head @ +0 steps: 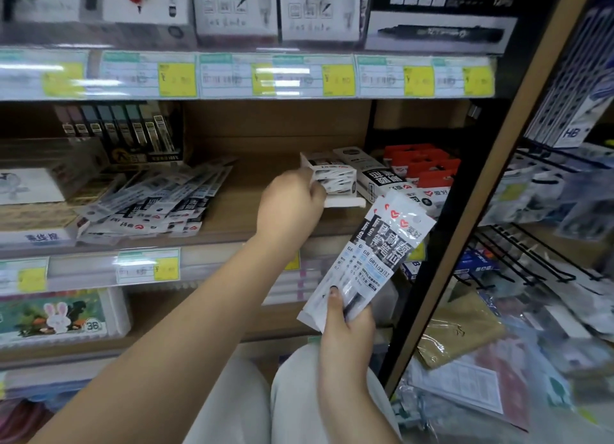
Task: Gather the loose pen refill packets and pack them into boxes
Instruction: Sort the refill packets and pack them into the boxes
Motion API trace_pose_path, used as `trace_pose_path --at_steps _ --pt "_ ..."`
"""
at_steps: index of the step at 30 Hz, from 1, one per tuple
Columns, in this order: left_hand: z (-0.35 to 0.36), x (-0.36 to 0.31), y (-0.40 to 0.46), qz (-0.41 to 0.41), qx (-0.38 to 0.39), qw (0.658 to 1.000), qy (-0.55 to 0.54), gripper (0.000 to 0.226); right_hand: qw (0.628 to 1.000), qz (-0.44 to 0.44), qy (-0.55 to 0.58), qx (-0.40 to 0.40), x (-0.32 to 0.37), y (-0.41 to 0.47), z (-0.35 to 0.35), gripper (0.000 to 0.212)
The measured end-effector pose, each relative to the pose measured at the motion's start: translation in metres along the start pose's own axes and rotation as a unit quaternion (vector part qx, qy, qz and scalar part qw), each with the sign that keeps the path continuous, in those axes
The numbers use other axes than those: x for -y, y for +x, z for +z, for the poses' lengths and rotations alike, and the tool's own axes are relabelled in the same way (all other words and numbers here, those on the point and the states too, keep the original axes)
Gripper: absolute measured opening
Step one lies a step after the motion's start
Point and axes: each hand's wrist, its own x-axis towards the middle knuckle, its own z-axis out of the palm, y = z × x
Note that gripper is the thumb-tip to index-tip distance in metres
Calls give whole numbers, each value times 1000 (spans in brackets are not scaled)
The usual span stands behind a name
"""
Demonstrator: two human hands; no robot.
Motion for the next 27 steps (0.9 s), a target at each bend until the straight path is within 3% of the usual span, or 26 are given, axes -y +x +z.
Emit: trace_pose_path --at_steps 4,10,18,24,27 --pt "-29 -2 -21 -4 -70 997 -43 27 999 -42 2 -5 24 2 -5 21" --pt "-98 -21 -67 20 -91 993 -77 32 984 -165 -56 23 71 -5 -20 16" --pt "-159 -36 -110 48 18 995 -87 29 959 -272 -71 34 121 -26 -24 24" --pt "-146 -29 -129 12 82 993 -85 13 975 -216 -11 57 132 -37 -23 31" --pt "-142 -28 -130 0 87 992 -93 12 980 -164 54 97 134 -41 -18 20"
